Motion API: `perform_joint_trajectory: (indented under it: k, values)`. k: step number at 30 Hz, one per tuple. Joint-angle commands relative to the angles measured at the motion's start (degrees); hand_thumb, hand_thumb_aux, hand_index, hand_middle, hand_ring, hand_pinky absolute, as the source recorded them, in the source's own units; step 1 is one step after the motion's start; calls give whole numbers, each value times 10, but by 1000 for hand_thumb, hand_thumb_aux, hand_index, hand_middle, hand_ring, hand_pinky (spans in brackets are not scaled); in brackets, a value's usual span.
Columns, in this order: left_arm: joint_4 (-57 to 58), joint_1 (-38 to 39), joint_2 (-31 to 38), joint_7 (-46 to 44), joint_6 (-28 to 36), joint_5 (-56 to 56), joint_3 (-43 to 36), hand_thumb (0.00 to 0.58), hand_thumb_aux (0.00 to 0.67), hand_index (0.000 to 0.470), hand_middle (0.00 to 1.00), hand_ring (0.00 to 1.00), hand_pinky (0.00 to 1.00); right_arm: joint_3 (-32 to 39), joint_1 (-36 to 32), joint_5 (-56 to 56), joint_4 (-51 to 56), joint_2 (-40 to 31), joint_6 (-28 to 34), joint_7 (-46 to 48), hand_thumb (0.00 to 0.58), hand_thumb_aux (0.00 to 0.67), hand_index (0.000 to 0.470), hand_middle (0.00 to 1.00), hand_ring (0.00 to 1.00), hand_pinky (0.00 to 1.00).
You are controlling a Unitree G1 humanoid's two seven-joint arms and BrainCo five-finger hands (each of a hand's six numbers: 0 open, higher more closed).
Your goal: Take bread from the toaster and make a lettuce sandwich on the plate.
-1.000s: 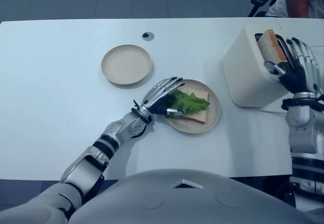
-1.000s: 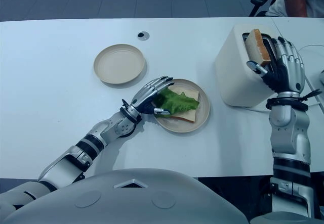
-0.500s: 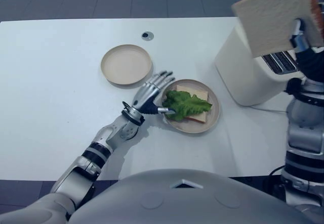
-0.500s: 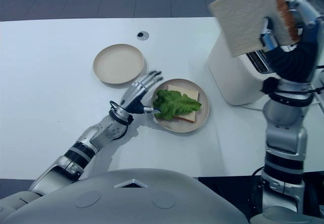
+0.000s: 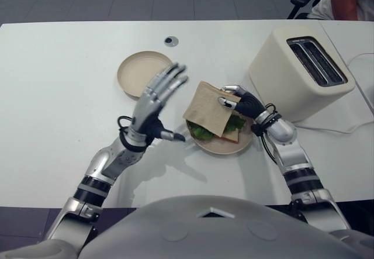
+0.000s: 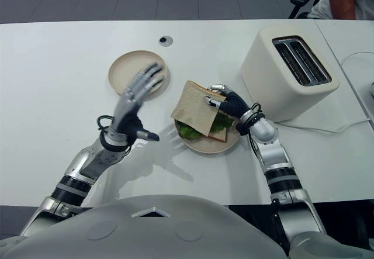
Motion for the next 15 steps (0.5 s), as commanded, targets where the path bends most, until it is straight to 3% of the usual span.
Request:
perform_joint_trajectory:
  k: [1, 10, 11, 14, 15]
  values:
    - [55, -26, 15, -48, -5, 63, -57, 0, 0, 0, 0, 0, 0, -24, -18, -3, 14, -24, -16, 12, 580, 670, 470, 1000, 1000, 1000]
    - [348, -180, -52, -47, 20, 123, -164, 0, 0, 0, 0, 0, 0, -24, -17, -7, 22, -28, -40, 38, 580, 670, 470, 1000, 1000, 1000]
    - [377, -193, -61, -37, 19, 118, -168, 0, 0, 0, 0, 0, 0, -25, -14, -5, 17, -28, -41, 40, 557, 536, 376, 1000, 1000, 1000]
    - [398, -206, -70, -14, 11, 114, -187, 0, 0, 0, 0, 0, 0, -16, -5, -24, 20, -31, -46, 42, 508, 434, 304, 1000, 1000, 1000]
    - [393, -204, -69, -14, 5, 112, -194, 0, 0, 0, 0, 0, 0, -16, -5, -42, 25, -33, -50, 26, 462, 368, 258, 1000, 1000, 1000]
